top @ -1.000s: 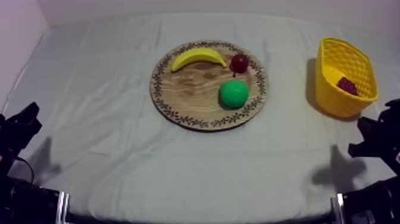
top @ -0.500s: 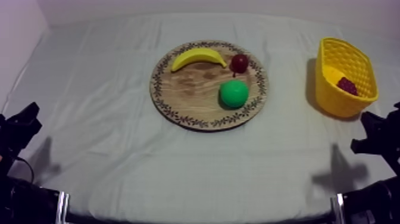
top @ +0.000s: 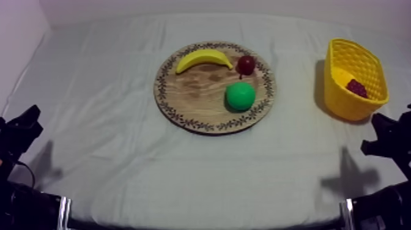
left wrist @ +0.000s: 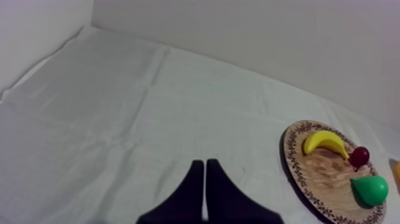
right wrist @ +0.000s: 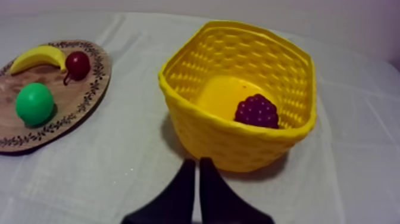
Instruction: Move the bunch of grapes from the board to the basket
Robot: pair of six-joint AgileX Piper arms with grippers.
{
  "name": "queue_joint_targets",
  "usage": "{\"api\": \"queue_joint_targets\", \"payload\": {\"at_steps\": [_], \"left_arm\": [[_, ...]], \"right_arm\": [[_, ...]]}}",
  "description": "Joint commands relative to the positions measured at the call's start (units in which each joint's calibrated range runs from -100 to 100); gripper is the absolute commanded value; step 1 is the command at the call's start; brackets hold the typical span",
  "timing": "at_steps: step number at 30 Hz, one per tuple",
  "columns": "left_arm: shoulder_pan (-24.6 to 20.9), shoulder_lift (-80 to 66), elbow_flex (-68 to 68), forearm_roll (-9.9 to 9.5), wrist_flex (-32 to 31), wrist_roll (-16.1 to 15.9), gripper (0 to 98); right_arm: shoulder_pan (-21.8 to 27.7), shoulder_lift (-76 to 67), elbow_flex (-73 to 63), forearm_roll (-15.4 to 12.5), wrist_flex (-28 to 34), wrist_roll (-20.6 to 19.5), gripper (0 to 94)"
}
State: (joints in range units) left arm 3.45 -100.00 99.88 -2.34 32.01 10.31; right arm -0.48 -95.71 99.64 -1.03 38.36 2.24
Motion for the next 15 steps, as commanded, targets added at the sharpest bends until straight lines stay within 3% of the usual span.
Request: {"api": "queue_joint_targets", "payload": {"at_steps": [1,15], "left_arm": [[-0.01,0.0,0.0,0.02,0.0,-0.01,0.1],[-0.01,0.0,0.0,0.02,0.0,0.02,0.1]], "right_arm": [[0.01,-0.04,0.13,0.12,-0.16,0.44,0.5],[0.02,-0.04,0.14,0.13,-0.22,3.33,0.3]]}}
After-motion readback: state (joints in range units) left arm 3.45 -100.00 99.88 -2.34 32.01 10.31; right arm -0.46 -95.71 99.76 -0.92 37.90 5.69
